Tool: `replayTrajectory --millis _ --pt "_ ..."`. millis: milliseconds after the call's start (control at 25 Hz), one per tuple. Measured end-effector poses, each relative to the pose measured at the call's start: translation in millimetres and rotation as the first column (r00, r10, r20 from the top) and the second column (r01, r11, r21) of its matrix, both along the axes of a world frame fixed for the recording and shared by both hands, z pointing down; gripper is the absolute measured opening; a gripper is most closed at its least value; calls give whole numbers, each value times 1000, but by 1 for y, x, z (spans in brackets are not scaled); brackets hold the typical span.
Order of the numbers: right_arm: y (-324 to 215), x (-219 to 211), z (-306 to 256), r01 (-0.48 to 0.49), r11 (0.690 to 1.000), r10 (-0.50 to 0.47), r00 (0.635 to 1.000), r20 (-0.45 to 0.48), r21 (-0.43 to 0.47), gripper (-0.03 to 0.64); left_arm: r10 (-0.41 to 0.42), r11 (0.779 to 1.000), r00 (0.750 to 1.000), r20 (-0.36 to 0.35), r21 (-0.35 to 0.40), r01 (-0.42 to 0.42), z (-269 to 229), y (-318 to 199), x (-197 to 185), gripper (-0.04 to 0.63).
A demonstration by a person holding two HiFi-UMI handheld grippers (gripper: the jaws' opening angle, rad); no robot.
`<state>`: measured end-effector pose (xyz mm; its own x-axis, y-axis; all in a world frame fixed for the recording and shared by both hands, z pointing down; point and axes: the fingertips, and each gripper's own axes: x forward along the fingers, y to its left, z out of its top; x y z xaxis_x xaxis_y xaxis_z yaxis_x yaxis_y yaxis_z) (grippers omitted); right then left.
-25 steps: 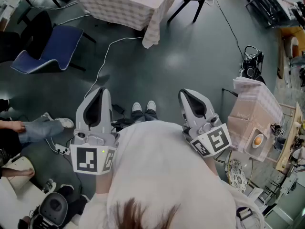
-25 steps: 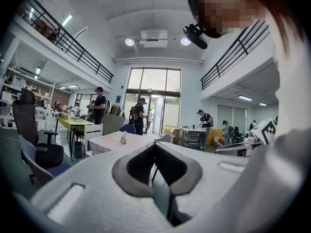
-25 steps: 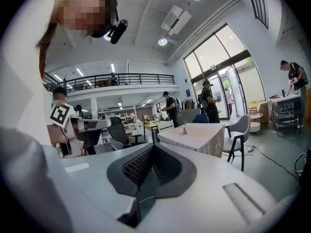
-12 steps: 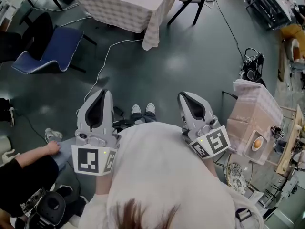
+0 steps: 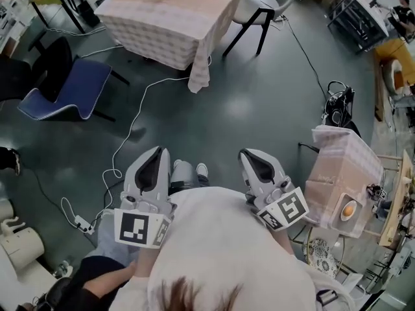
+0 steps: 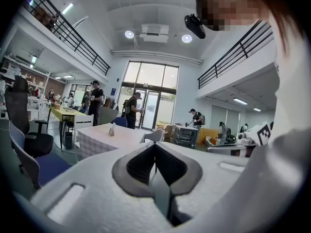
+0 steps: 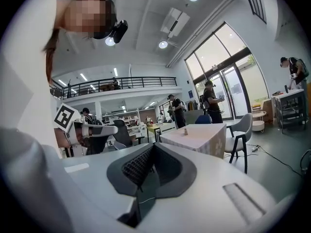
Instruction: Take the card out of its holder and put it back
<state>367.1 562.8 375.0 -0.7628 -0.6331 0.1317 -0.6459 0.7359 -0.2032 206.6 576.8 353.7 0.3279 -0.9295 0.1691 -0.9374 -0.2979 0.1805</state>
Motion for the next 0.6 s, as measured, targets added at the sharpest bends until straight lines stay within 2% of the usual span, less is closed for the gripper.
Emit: replayTrajectory --millis 160,320,480,600 --pt "-15 -6 2 4 1000 -4 1000 6 -9 -2 33 999 999 -25 1 -33 1 -12 9 0" --pt "-30 -27 0 28 1000 -28 1000 3 -3 -2 28 1000 999 -28 -11 -29 2 -29 -7 0" --pt "-57 -46 -7 9 1000 -9 1000 2 -7 -2 7 999 999 -50 -32 -9 0 -55 -31 0" --pt "-79 -64 -16 -5 1000 5 1000 1 -6 -2 31 998 998 -63 -43 -34 -3 -73 -42 0"
